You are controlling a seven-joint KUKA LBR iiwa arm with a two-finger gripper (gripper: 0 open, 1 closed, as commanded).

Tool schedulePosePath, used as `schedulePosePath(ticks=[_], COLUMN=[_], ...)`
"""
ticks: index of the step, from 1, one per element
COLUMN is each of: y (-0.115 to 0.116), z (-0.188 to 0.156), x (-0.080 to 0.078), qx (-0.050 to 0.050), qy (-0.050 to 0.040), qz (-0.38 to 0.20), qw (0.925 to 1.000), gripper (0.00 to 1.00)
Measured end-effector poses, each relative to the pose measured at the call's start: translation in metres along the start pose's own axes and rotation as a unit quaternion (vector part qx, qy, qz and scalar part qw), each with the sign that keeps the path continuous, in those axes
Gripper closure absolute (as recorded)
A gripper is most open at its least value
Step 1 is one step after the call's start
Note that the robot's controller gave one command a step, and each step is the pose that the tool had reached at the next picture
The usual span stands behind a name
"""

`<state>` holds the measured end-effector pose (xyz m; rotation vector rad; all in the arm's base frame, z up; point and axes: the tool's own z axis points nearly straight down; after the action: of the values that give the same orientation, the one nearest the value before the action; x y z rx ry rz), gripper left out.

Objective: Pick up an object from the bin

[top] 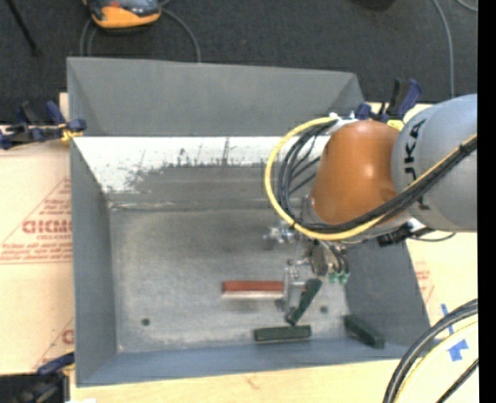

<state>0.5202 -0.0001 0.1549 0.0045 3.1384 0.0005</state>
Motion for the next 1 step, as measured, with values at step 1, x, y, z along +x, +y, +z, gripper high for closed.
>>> schedulePosePath(ticks=[1], y=[0.0000], z=[0.0000], x=[0.0000], qx=[0.000], qy=[0.0000], qz=[0.000], qw=[1.0000], gripper=[0.00])
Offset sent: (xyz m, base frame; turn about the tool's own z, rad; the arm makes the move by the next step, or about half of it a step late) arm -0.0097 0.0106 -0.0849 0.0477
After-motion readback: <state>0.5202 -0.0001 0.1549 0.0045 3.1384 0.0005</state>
